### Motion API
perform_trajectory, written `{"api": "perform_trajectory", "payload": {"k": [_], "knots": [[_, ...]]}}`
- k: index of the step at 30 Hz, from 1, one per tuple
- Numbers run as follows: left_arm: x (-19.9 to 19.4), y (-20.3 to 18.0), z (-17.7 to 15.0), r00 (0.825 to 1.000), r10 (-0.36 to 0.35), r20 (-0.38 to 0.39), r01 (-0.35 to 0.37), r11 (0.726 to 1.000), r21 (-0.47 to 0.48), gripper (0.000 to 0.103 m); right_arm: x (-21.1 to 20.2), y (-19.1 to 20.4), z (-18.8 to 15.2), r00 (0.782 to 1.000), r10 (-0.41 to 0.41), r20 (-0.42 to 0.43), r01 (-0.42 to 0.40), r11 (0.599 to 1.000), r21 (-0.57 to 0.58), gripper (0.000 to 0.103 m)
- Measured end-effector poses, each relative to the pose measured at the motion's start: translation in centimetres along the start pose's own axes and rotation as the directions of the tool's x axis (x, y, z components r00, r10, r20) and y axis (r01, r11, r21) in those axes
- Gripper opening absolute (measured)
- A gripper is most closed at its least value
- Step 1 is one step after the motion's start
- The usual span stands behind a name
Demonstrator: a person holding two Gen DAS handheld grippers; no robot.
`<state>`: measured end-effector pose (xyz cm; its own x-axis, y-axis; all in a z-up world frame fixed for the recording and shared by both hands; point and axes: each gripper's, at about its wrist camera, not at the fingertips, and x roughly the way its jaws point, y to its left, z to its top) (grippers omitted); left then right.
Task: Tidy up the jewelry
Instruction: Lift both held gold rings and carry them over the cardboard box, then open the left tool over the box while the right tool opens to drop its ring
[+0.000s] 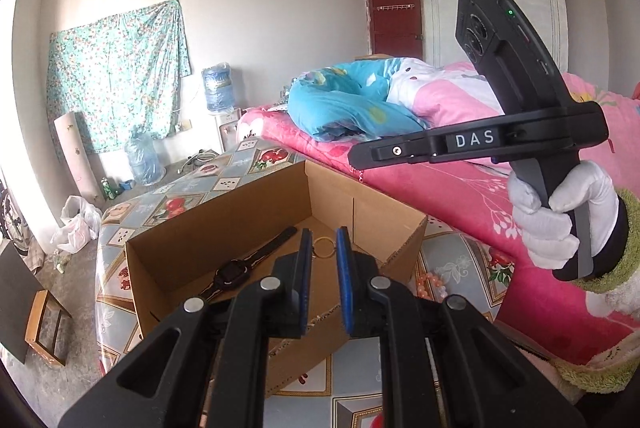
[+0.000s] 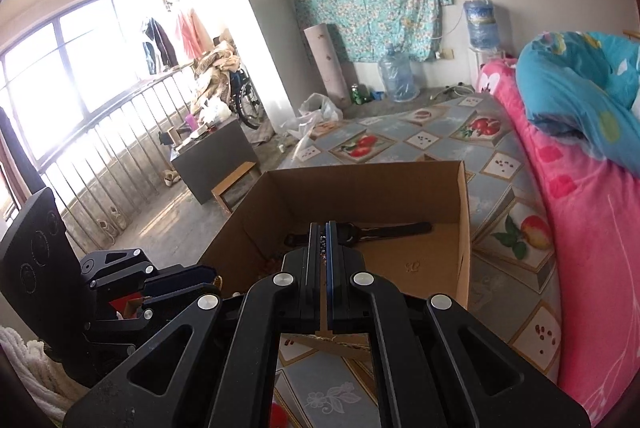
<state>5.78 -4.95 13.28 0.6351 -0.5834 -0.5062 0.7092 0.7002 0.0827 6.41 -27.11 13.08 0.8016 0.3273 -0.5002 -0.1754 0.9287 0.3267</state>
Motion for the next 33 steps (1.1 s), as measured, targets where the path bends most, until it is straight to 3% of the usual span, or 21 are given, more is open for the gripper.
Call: {"api": "perform_trajectory", "payload": {"k": [4, 8, 13, 19, 23, 25, 28, 31, 33], "knots": [[3.0, 2.4, 1.3, 0.993, -0.058, -0.099, 0.051, 0.996, -0.068, 0.012, 2.9, -2.2, 1.2, 0.993, 0.01, -0.115, -0.007, 1.0, 0.025, 0.0], [7.3, 3.9, 1.5, 0.962, -0.138, -0.237, 0.109, 0.985, -0.133, 0.012, 6.5, -4.0, 1.1, 0.97, 0.026, -0.242, -0.013, 0.998, 0.054, 0.0], [12.9, 5.2, 0.7, 0.879, -0.252, -0.404, 0.159, 0.955, -0.251, 0.012, 10.3, -4.6, 0.2, 0.92, 0.014, -0.393, -0.005, 1.0, 0.024, 0.0], [17.2, 6.5, -0.2, 0.774, -0.397, -0.494, 0.179, 0.885, -0.431, 0.012, 11.7, -4.1, 0.5, 0.898, -0.025, -0.44, -0.002, 0.998, -0.06, 0.0], [18.9, 6.9, -0.6, 0.737, -0.424, -0.526, 0.149, 0.861, -0.486, 0.012, 12.4, -4.4, 0.9, 0.887, -0.036, -0.46, 0.002, 0.997, -0.073, 0.001], [19.2, 7.1, -0.7, 0.728, -0.442, -0.524, 0.148, 0.848, -0.509, 0.014, 12.7, -4.4, 0.9, 0.881, -0.037, -0.471, 0.001, 0.997, -0.075, 0.001], [19.6, 7.6, -0.9, 0.723, -0.462, -0.513, 0.14, 0.826, -0.545, 0.033, 13.4, -4.6, 1.0, 0.871, -0.036, -0.49, -0.001, 0.997, -0.075, 0.001], [19.4, 8.1, -1.0, 0.732, -0.464, -0.499, 0.129, 0.814, -0.567, 0.039, 14.0, -4.7, 1.1, 0.859, -0.03, -0.511, -0.003, 0.998, -0.063, 0.001], [19.0, 8.5, -0.9, 0.752, -0.452, -0.48, 0.124, 0.811, -0.571, 0.039, 14.6, -4.7, 1.4, 0.852, -0.03, -0.523, 0.001, 0.998, -0.056, 0.001]]}}
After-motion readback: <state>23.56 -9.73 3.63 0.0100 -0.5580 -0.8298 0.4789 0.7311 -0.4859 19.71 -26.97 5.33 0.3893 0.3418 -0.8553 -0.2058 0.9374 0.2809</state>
